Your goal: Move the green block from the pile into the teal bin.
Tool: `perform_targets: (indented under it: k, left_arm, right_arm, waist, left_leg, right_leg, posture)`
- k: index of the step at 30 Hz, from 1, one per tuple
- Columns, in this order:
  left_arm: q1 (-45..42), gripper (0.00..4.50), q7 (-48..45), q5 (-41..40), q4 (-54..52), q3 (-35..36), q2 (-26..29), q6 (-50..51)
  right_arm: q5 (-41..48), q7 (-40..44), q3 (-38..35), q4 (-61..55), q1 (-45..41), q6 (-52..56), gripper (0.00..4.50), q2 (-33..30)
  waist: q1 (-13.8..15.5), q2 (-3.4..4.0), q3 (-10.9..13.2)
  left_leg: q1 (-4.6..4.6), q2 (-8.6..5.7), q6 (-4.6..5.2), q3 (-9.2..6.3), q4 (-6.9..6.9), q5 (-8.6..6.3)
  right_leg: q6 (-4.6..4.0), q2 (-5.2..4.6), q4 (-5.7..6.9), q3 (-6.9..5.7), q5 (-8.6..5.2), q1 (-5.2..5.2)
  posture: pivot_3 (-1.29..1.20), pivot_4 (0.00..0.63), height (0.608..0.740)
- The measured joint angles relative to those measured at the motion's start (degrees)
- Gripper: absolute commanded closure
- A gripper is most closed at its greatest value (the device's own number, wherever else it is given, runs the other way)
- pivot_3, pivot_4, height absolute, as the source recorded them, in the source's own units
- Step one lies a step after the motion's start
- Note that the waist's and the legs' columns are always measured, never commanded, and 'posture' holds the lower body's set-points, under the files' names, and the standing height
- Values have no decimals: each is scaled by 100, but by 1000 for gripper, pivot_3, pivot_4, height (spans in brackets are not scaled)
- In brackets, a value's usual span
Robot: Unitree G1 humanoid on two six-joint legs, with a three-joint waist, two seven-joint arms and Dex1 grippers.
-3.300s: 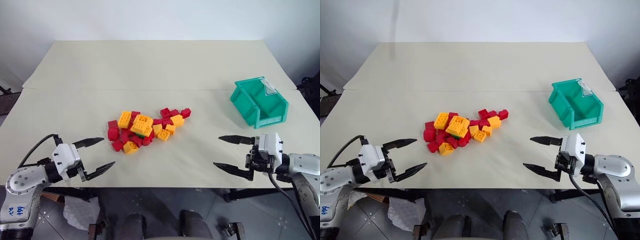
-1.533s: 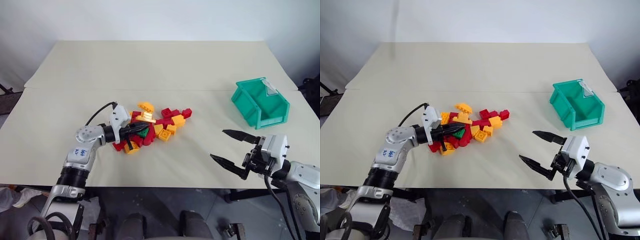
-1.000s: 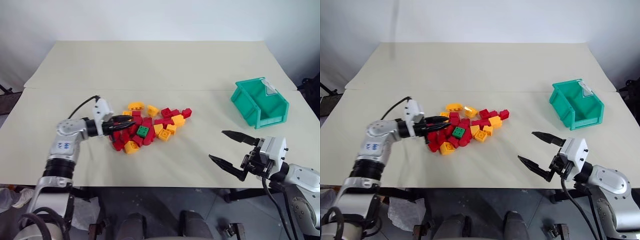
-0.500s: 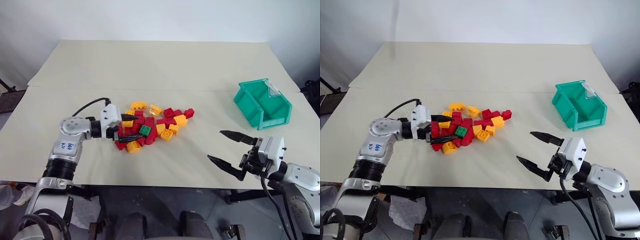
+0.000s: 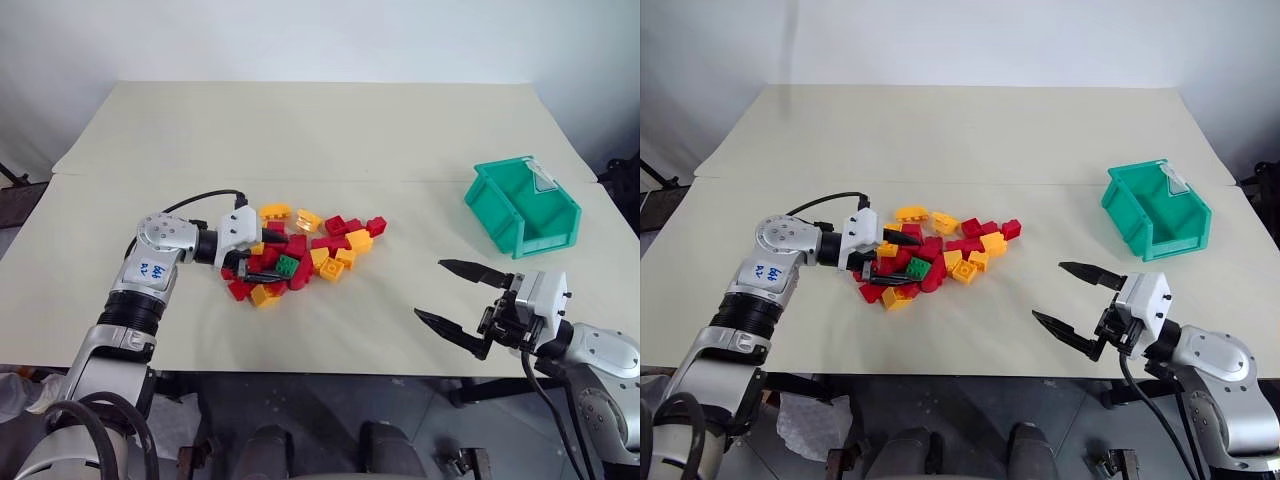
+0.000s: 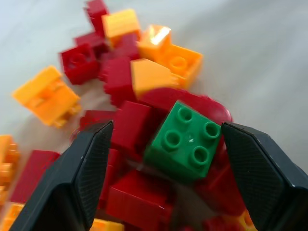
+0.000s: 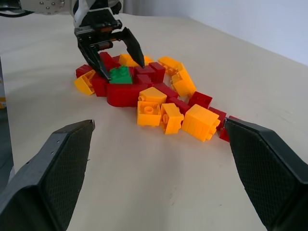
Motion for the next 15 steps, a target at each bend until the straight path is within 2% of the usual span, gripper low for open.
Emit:
perform_targets:
  k: [1, 3, 9, 15]
  left_arm:
    - [-16, 1088, 2, 10, 7, -13, -20, -8]
    - [-65, 1510, 8, 67, 28, -48, -65, -4]
    - [-248, 3252, 50, 138, 215, -131, -161, -87]
    - [-313, 3290, 21, 134, 428, -121, -211, -256]
  right_arm:
    - [0, -2, 0, 0, 11, 1, 0, 0]
    - [0, -5, 0, -2, 25, 2, 0, 1]
    - [0, -12, 0, -2, 30, 4, 0, 2]
    - [1, -37, 3, -3, 28, 4, 0, 7]
  waist:
    - [1, 0, 0]
    - [4, 0, 0]
    - [5, 0, 0]
    - [4, 0, 0]
  left_leg:
    - [0, 0, 0, 0, 1, 0]
    - [0, 0, 0, 0, 2, 0]
    - [2, 0, 1, 0, 3, 0]
    - [4, 0, 1, 0, 8, 0]
  right_leg:
    - [0, 0, 0, 0, 0, 0]
    - [0, 0, 0, 0, 0, 2]
    - [0, -1, 1, 0, 0, 3]
    - [0, -1, 3, 1, 0, 6]
  posture:
    - [0, 150, 740]
    - [0, 150, 740]
    - [0, 150, 740]
    - [0, 150, 740]
